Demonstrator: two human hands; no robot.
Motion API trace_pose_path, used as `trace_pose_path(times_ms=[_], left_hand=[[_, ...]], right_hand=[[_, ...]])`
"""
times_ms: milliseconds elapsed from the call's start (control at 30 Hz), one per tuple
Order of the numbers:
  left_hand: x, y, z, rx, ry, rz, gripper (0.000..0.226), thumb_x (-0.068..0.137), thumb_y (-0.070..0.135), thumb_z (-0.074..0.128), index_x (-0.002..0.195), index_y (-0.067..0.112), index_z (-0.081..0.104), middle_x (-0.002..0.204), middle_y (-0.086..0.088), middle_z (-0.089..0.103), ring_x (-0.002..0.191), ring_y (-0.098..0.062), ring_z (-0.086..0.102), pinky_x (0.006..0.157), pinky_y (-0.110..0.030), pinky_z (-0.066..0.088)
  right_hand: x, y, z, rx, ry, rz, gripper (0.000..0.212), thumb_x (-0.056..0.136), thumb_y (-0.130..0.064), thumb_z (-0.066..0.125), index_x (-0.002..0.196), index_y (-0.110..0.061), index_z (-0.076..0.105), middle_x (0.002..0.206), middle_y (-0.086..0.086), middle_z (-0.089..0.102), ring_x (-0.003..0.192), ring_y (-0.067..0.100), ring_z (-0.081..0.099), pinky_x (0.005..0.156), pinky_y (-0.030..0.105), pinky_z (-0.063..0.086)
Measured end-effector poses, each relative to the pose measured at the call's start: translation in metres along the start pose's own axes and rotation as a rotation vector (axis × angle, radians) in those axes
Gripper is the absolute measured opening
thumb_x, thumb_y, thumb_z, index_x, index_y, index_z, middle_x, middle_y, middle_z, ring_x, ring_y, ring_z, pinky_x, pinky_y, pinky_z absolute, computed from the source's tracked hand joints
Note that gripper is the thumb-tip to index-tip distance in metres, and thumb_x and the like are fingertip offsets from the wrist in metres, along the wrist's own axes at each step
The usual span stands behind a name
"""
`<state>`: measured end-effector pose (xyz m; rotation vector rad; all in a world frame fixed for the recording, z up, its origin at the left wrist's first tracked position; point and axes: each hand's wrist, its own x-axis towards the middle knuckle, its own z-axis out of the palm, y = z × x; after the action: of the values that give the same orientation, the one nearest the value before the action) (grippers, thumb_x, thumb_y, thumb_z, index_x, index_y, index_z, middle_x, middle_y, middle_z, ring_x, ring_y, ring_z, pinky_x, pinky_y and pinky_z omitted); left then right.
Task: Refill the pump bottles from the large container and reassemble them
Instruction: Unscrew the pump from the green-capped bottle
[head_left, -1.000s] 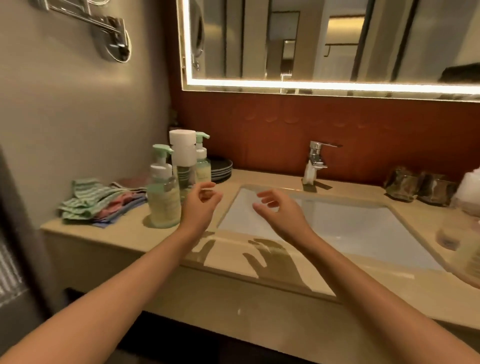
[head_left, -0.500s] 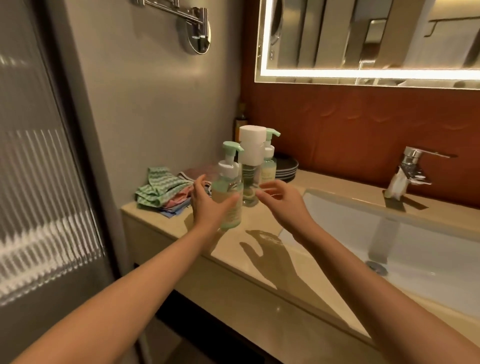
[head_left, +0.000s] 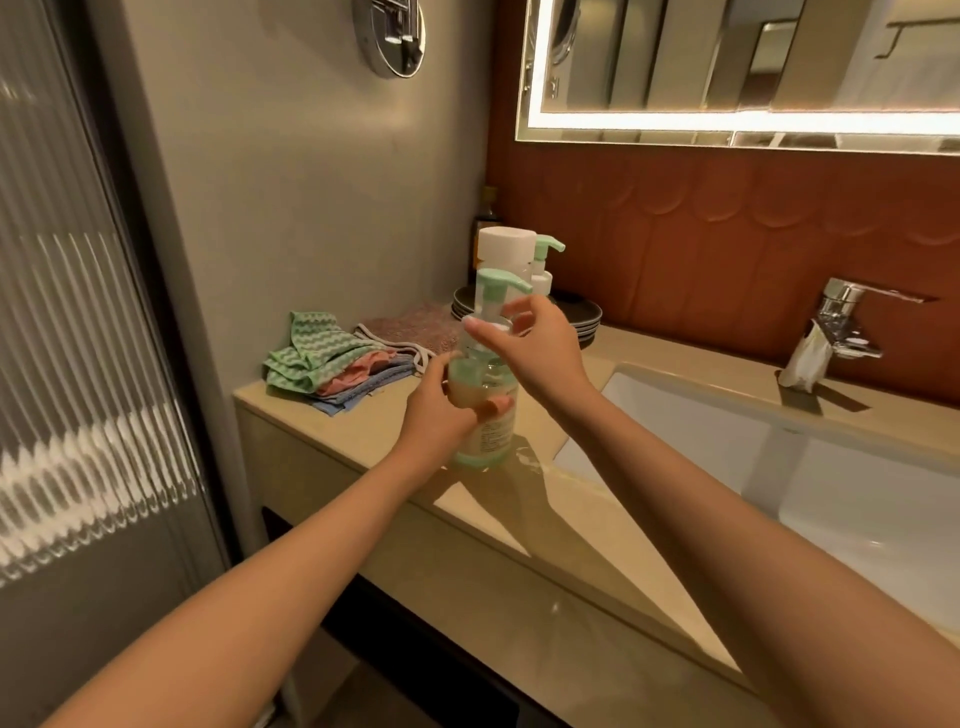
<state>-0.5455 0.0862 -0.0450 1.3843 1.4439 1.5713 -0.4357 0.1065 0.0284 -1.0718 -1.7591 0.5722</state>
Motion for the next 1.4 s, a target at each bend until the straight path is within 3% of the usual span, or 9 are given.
trace_pose_path(times_ms=[233, 433, 533, 733, 900, 1067, 1167, 1267, 1400], left_hand=[[-0.014, 0.000, -0.003, 0.022, -0.003, 0.049, 0.063, 0.067, 0.022, 0.082, 0.120, 0.024, 0.048, 0.112, 0.004, 0.061, 0.104, -0.011, 0.056, 0.086, -0.030, 0.049], [-0.016, 0.000, -0.003, 0.048, -0.007, 0.064, 0.069, 0.065, 0.026, 0.083, 0.125, 0.021, 0.048, 0.113, 0.004, 0.061, 0.105, -0.011, 0.056, 0.087, -0.030, 0.049], [-0.017, 0.001, -0.003, 0.058, -0.013, 0.059, 0.071, 0.066, 0.026, 0.082, 0.127, 0.020, 0.047, 0.114, 0.004, 0.060, 0.107, -0.012, 0.055, 0.089, -0.031, 0.048], [-0.017, -0.001, -0.004, 0.053, -0.013, 0.053, 0.072, 0.065, 0.026, 0.082, 0.128, 0.021, 0.047, 0.116, 0.003, 0.061, 0.108, -0.014, 0.055, 0.091, -0.037, 0.049], [-0.017, -0.001, -0.003, 0.055, -0.013, 0.045, 0.072, 0.065, 0.028, 0.083, 0.127, 0.020, 0.047, 0.115, 0.003, 0.061, 0.108, -0.014, 0.055, 0.090, -0.036, 0.049], [-0.017, -0.001, -0.003, 0.032, -0.014, 0.026, 0.063, 0.066, 0.023, 0.082, 0.120, 0.019, 0.049, 0.114, 0.002, 0.061, 0.106, -0.014, 0.057, 0.088, -0.037, 0.050], [-0.017, -0.001, -0.002, 0.026, -0.010, 0.015, 0.065, 0.067, 0.022, 0.082, 0.122, 0.019, 0.047, 0.116, 0.001, 0.060, 0.107, -0.014, 0.056, 0.088, -0.034, 0.050], [-0.017, -0.001, -0.002, 0.041, -0.010, 0.027, 0.066, 0.067, 0.024, 0.082, 0.122, 0.019, 0.047, 0.116, 0.002, 0.059, 0.107, -0.013, 0.055, 0.081, -0.025, 0.047], [-0.016, -0.003, -0.003, 0.042, -0.010, 0.022, 0.070, 0.065, 0.025, 0.083, 0.124, 0.019, 0.046, 0.115, 0.002, 0.059, 0.107, -0.013, 0.054, 0.085, -0.029, 0.047]], right_hand=[[-0.010, 0.004, -0.007, 0.225, -0.149, 0.052, 0.042, 0.086, -0.018, 0.060, 0.126, -0.006, 0.053, 0.121, 0.009, 0.059, 0.112, 0.022, 0.055, 0.074, 0.019, 0.046], [-0.011, -0.004, -0.007, 0.163, -0.049, 0.048, 0.059, 0.079, -0.039, 0.069, 0.126, -0.008, 0.051, 0.124, 0.006, 0.056, 0.110, 0.018, 0.054, 0.075, 0.022, 0.046], [-0.010, -0.007, -0.006, 0.132, -0.028, 0.055, 0.054, 0.078, -0.034, 0.072, 0.121, -0.010, 0.052, 0.120, 0.007, 0.058, 0.106, 0.019, 0.056, 0.085, 0.031, 0.049], [-0.014, -0.007, -0.012, 0.268, -0.127, 0.075, 0.059, 0.086, -0.022, 0.063, 0.139, -0.014, 0.038, 0.132, 0.006, 0.051, 0.107, 0.012, 0.048, 0.079, 0.024, 0.042], [-0.009, -0.009, -0.007, 0.129, -0.055, 0.070, 0.066, 0.074, -0.037, 0.075, 0.128, -0.013, 0.045, 0.119, 0.006, 0.053, 0.104, 0.019, 0.054, 0.087, 0.034, 0.050], [-0.011, -0.010, -0.010, 0.254, -0.144, 0.106, 0.058, 0.085, -0.017, 0.063, 0.137, -0.014, 0.039, 0.128, 0.010, 0.054, 0.105, 0.016, 0.051, 0.076, 0.025, 0.042], [-0.013, -0.010, -0.011, 0.276, -0.157, 0.092, 0.057, 0.086, -0.021, 0.062, 0.137, -0.014, 0.038, 0.132, 0.007, 0.050, 0.105, 0.012, 0.047, 0.074, 0.021, 0.040], [-0.011, -0.009, -0.009, 0.182, -0.084, 0.060, 0.059, 0.078, -0.035, 0.072, 0.126, -0.014, 0.045, 0.124, 0.006, 0.049, 0.104, 0.014, 0.048, 0.078, 0.024, 0.045], [-0.009, -0.008, -0.006, 0.151, -0.070, 0.074, 0.049, 0.076, -0.031, 0.075, 0.114, -0.012, 0.050, 0.108, 0.000, 0.053, 0.098, 0.015, 0.052, 0.077, 0.027, 0.045]])
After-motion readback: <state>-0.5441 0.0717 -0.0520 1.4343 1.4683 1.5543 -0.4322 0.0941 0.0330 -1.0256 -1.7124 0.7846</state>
